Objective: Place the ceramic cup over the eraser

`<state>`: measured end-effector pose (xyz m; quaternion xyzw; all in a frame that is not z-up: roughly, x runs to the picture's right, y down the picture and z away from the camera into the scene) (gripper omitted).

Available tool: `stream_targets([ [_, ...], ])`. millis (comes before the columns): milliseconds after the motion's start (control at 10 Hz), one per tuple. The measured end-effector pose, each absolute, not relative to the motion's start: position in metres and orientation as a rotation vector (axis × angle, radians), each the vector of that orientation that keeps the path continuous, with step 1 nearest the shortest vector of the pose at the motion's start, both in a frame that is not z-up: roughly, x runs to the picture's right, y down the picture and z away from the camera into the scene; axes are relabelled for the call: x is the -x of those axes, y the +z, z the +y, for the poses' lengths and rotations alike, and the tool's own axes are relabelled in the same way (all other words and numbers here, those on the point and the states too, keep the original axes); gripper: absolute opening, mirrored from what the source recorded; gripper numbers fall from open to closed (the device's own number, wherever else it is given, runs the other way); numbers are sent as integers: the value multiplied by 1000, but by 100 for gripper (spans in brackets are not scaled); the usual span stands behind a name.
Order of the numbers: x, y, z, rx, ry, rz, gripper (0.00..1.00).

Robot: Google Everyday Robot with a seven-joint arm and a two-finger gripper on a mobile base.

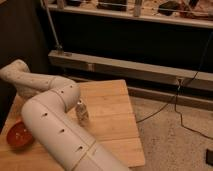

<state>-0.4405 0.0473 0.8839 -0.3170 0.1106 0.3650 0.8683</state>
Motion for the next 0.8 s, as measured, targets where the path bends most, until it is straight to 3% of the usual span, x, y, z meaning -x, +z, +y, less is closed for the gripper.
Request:
stream_targets([
  [100, 426, 869, 21, 622, 782, 227, 2],
  [400, 370, 805, -45, 494, 834, 232, 0],
  [800, 326, 725, -48, 462, 852, 221, 0],
])
